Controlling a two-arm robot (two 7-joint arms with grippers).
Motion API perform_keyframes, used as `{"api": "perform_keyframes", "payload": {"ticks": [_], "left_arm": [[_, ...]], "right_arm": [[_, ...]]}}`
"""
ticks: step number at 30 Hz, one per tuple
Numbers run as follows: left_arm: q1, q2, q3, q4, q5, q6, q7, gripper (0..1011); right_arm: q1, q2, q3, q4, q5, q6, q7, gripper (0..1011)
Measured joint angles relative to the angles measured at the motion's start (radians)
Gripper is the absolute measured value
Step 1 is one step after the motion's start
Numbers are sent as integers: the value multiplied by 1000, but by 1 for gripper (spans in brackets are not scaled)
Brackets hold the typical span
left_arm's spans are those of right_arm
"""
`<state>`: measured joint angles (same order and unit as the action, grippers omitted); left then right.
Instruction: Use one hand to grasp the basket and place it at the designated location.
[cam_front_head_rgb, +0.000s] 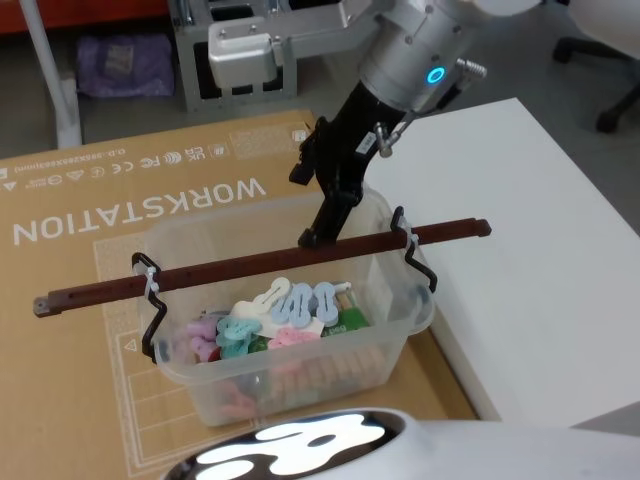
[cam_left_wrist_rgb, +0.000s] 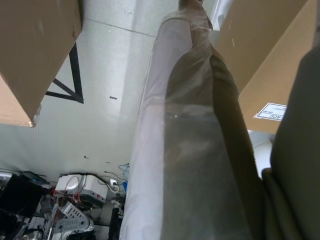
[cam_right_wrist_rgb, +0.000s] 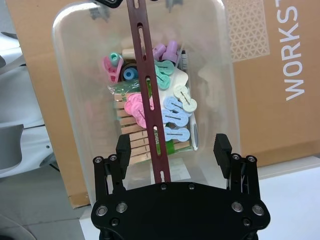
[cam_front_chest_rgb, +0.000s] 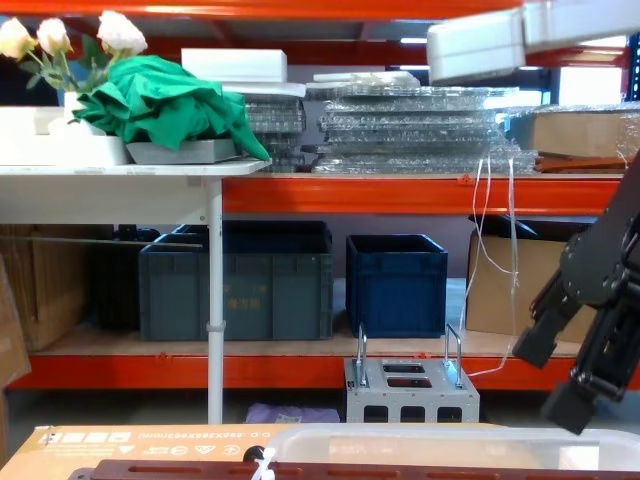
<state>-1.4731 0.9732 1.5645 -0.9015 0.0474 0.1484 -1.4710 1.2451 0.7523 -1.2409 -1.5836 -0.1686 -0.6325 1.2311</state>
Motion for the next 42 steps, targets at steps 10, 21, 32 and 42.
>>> {"api": "perform_keyframes", "payload": {"ticks": [10,21,32,42], "left_arm": [[0,0,0,0,0,0,0,0],[0,0,0,0,0,0,0,0],[0,0,0,0,0,0,0,0],[0,0,0,0,0,0,0,0]], "right_arm": [[-7,-5,-27,-20,-18,5,-1,1001],[-14,-19,-60,-29,-44,11,-5,1001],[-25,-55,-101,-1,-94,28,-14,1001],[-29,-77,-130,17,-117,35,-20,1001]]}}
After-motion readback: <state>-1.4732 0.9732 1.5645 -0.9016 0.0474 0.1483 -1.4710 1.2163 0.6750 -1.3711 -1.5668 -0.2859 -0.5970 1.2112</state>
